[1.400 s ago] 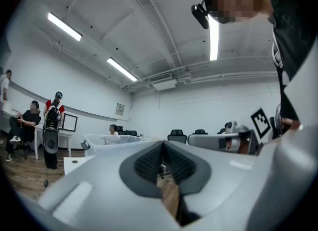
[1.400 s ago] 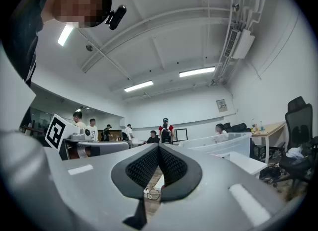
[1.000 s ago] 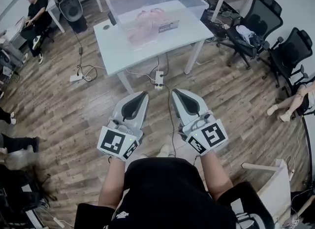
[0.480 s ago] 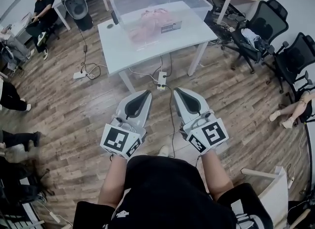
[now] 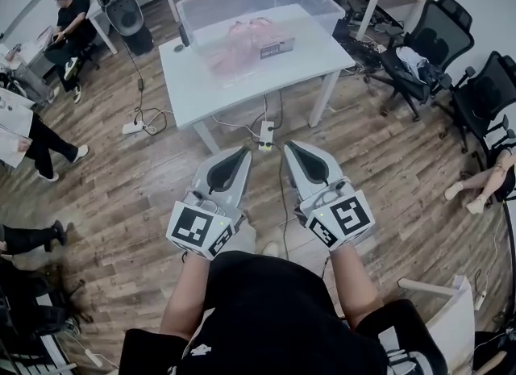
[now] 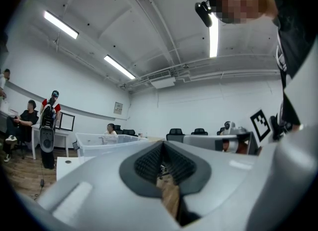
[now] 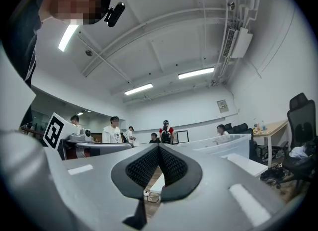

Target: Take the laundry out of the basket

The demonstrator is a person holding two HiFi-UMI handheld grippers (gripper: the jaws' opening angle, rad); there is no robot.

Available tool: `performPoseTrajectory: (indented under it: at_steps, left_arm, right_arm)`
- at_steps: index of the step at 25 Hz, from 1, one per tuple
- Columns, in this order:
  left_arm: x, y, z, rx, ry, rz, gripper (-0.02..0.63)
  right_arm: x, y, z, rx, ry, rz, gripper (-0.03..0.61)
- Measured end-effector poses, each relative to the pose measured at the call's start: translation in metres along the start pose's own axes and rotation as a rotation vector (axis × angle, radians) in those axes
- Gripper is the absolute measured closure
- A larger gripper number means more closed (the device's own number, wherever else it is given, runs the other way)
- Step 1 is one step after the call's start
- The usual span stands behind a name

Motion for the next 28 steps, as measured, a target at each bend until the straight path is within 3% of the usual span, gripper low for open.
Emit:
performPoseTrajectory:
  at_steps: [7,19,28]
  left_arm:
    - [0.005,0.020,0.021,0.017,0.009,0.005,0.604]
    - [-0.008,0.092,0.063,0.002,-0.001,0.001,0.605]
    - [-0.022,0.136,0.096,0.040,-0.021,-0.024,0.605]
  right_arm:
    - [0.007,-0.013,0.023,0.011,0.016,-0.005,0.579]
    - [0.015,-0.041,0.101,0.003,0.023,0.002,0.578]
    - [0.014,-0.063,0.153,0.018,0.030,0.021,0.580]
Point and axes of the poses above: the fingertips, and each gripper's own axes: z forward along the fingers, y to its left, x out of its underside, the point moved 8 cm from there along -z, backward along the fingers, and after that the axes turned 10 degrees about -z, right-handed, at the moved point
